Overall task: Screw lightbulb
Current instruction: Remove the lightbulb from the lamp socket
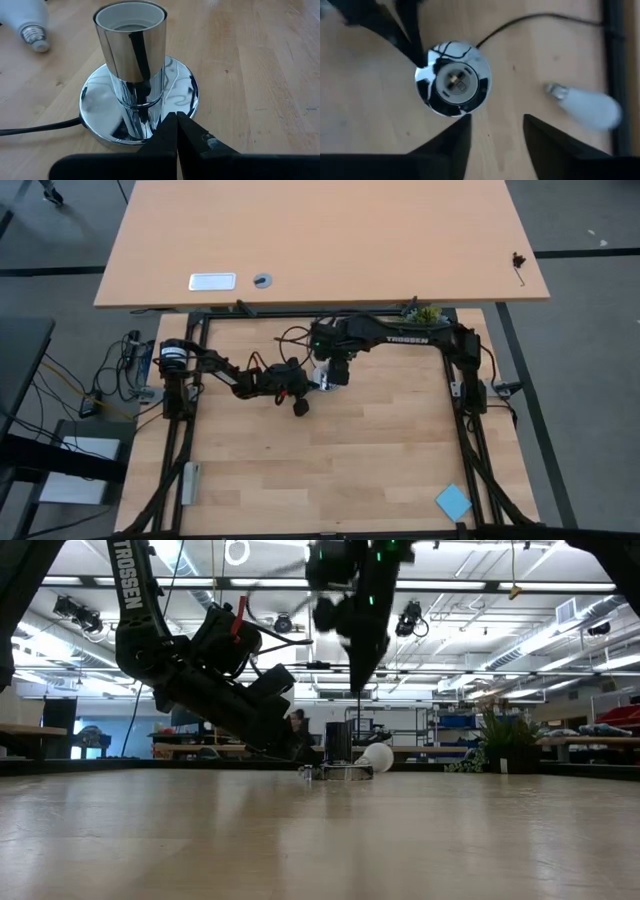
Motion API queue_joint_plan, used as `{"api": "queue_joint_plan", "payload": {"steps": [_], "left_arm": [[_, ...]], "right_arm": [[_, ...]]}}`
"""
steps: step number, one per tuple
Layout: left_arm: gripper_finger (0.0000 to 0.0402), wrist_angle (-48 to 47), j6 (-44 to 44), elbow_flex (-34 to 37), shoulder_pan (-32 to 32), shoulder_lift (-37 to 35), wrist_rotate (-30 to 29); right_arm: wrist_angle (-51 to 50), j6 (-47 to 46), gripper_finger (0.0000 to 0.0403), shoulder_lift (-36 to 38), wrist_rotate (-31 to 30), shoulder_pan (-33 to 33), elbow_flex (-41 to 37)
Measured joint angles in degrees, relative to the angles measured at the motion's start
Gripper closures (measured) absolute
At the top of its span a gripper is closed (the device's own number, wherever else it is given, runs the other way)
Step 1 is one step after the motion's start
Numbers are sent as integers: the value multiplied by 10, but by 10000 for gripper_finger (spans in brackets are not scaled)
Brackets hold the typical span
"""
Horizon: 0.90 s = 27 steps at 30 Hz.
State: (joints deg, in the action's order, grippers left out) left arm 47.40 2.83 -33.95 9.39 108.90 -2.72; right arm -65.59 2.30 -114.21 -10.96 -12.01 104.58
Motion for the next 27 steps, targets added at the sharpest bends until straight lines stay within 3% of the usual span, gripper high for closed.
{"api": "queue_joint_plan", "payload": {"steps": [4,8,20,27], "left_arm": [[400,0,0,0,0,0,0],[400,0,0,0,0,0,0],[400,6,0,0,0,0,-3],[400,13,0,1,0,0,-3]], "right_arm": [[64,29,298,-1,56,-28,-83],[93,59,388,2,71,-57,-133],[376,79,394,38,57,-223,-223],[496,58,398,37,63,-280,-272]]}}
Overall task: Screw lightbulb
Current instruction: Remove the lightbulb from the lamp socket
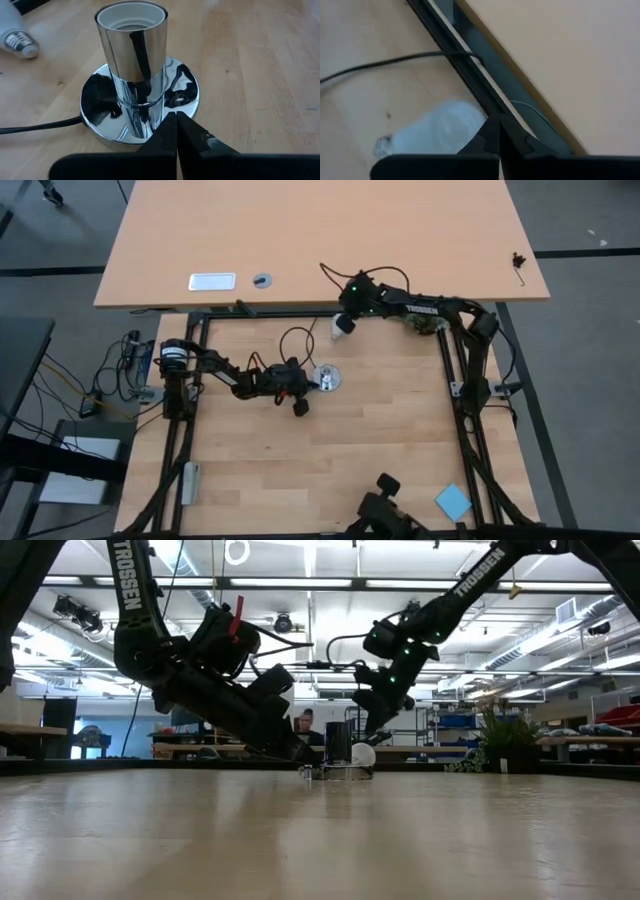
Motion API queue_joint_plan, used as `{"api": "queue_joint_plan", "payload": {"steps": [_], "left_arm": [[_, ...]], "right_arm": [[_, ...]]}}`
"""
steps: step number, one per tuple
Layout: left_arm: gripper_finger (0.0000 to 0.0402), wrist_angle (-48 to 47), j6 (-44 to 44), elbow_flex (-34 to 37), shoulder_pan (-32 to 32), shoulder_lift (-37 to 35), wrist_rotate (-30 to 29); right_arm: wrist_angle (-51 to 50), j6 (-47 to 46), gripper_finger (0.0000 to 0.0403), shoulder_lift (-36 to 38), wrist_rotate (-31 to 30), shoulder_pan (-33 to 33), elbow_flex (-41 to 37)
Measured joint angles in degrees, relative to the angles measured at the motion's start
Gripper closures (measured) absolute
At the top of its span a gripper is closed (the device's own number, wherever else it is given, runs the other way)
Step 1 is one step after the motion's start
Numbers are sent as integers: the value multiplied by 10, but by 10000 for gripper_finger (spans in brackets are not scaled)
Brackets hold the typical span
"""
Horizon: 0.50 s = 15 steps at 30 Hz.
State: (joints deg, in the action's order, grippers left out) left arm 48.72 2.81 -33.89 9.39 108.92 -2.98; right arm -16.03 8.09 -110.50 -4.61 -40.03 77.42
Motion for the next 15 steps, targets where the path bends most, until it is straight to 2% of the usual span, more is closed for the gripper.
{"api": "queue_joint_plan", "payload": {"steps": [6,15], "left_arm": [[400,2,-8,0,0,-5,0],[400,-1,-21,1,0,-30,1]], "right_arm": [[38,5,398,0,61,-11,-16],[130,18,398,0,78,-8,-19]]}}
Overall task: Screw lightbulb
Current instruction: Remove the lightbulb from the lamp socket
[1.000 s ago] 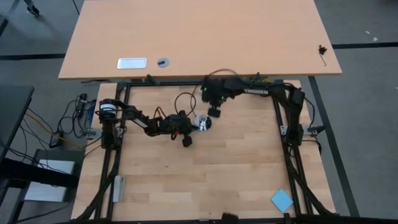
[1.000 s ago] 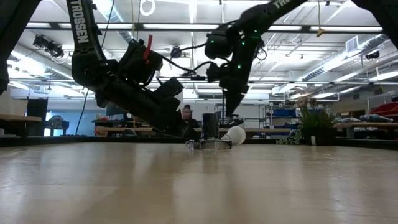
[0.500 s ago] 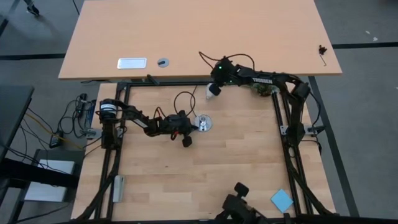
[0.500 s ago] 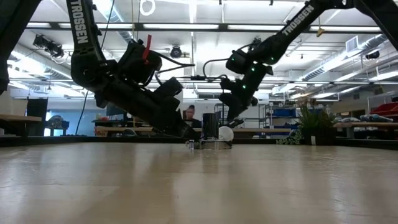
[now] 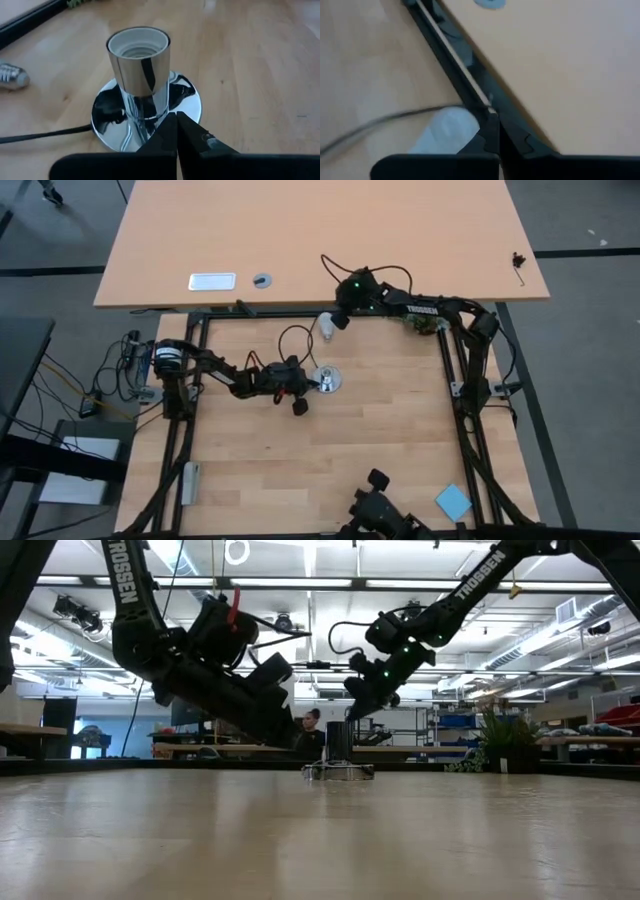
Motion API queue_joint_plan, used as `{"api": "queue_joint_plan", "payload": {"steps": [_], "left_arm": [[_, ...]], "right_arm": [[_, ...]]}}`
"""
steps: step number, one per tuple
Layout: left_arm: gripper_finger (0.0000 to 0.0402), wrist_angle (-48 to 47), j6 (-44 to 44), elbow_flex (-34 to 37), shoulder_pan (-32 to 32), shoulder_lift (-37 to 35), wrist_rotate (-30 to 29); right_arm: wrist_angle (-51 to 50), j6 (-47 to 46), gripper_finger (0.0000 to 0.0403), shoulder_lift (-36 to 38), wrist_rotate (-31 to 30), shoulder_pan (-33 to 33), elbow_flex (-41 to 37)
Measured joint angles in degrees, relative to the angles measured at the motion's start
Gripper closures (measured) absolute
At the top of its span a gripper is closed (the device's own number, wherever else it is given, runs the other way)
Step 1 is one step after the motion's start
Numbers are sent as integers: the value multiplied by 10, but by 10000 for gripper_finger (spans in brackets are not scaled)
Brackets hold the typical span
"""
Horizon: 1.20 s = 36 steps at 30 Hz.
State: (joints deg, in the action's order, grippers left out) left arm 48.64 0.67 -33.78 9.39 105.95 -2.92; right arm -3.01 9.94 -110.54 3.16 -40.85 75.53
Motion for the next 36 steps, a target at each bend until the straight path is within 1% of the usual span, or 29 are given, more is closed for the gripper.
{"api": "queue_joint_plan", "payload": {"steps": [5,8,11,15,19,24,27,32,36], "left_arm": [[400,3,-1,0,3,-10,1],[400,3,-1,0,7,-17,11],[400,4,4,0,8,-25,16],[400,-3,4,10,10,-47,16],[400,-4,11,29,20,-71,13],[400,-4,25,53,34,-92,12],[400,-2,27,57,38,-92,12],[400,-1,27,57,42,-92,12],[400,2,27,57,44,-92,13]], "right_arm": [[-1,-22,398,0,54,-6,0],[1,-5,398,0,56,-4,0],[25,-1,398,-5,58,-4,1],[31,-5,398,-28,88,-4,1],[41,3,398,-53,73,-2,1],[84,-12,398,-77,66,-10,2],[84,-15,398,-84,66,-15,3],[30,-22,398,-85,93,-19,3],[10,-23,398,-84,118,-10,3]]}}
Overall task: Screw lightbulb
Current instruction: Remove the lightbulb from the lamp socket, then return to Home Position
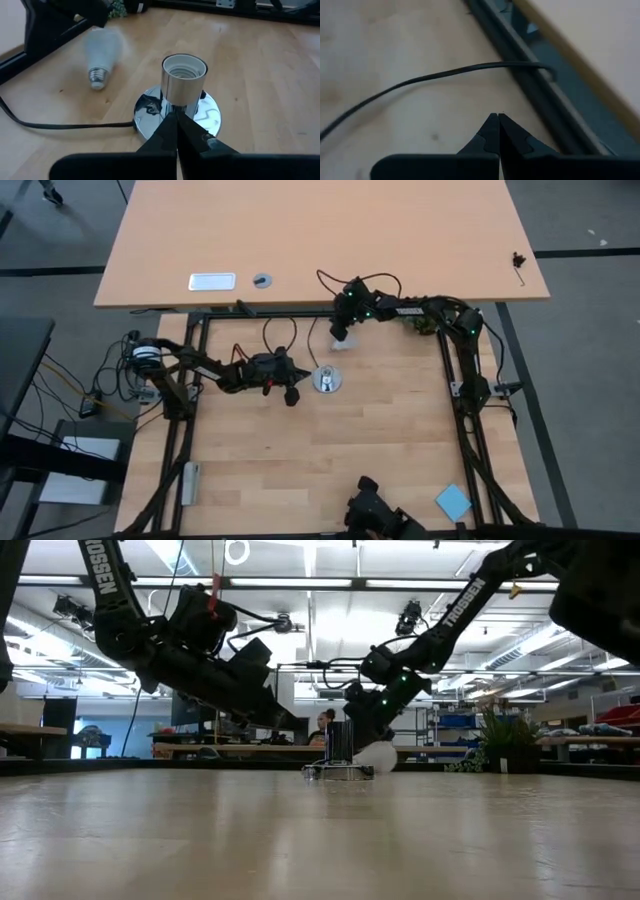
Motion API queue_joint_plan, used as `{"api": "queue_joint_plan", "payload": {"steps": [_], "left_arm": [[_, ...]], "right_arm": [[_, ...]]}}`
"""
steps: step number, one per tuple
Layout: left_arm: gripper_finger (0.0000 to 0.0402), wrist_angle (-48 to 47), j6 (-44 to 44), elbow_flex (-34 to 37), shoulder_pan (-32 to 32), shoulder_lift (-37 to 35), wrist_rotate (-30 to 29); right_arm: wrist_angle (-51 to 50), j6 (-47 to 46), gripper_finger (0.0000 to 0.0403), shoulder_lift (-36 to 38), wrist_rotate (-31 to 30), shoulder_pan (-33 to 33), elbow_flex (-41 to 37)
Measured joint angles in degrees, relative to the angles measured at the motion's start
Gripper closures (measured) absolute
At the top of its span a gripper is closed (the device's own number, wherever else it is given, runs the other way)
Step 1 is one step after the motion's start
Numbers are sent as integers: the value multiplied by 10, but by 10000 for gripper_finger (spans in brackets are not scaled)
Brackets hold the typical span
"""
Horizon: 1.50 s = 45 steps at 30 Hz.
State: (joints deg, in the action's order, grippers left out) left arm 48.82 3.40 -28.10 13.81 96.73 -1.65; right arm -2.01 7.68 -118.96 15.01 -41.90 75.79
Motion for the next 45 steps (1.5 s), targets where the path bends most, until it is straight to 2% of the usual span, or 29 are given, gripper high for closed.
{"api": "queue_joint_plan", "payload": {"steps": [7,14,20,24,30,33,37,45], "left_arm": [[400,1,-1,3,1,-1,0],[400,46,-2,49,1,-39,0],[400,58,-4,100,1,-119,2],[400,56,-13,115,1,-155,29],[400,59,-17,114,1,-176,39],[400,56,-17,113,1,-176,39],[400,55,-17,113,1,-176,39],[400,57,-32,113,1,-176,38]], "right_arm": [[-32,-4,398,35,20,30,0],[-84,37,398,138,12,73,-16],[-10,53,398,250,15,111,-122],[59,34,398,319,7,138,-212],[107,22,398,398,-40,189,-304],[123,4,398,423,-64,210,-331],[135,-14,398,441,-65,230,-350],[137,-66,372,438,-65,247,-355]]}}
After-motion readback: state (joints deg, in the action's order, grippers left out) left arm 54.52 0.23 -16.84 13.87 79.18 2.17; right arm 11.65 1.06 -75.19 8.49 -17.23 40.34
